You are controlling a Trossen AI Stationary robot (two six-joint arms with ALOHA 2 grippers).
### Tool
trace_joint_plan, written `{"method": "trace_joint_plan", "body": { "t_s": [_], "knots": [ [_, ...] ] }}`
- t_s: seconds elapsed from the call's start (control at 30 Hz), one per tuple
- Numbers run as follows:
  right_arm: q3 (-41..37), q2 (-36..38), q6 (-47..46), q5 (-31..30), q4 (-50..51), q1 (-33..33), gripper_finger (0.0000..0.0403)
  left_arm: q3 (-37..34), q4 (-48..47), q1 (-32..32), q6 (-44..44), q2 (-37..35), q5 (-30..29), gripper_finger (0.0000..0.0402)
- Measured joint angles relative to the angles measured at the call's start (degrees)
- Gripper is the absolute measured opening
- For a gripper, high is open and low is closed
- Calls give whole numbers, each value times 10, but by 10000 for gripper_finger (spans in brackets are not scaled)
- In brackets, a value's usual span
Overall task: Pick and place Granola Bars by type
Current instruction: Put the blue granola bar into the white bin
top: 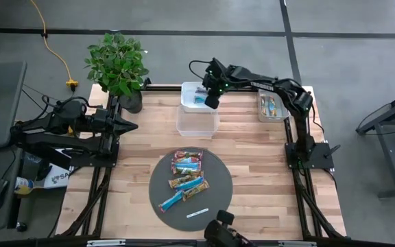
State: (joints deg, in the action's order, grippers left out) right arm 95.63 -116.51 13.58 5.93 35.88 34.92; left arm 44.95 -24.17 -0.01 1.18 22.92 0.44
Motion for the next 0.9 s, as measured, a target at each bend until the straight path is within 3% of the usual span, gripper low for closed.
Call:
{"method": "trace_joint_plan", "body": {
  "t_s": [0.27, 0.57, 0.9],
  "knots": [
    [-1, -2, -16, 10, -76, 4, 36, 0, 0, 0, 0, 0, 0, 1],
    [-1, -30, -27, 35, -73, 3, 33, 0, 0, 0, 0, 0, 0, 1],
    [-1, -31, -33, 35, -70, 3, 63, 0, 0, 0, 0, 0, 0, 1]
  ]
}}
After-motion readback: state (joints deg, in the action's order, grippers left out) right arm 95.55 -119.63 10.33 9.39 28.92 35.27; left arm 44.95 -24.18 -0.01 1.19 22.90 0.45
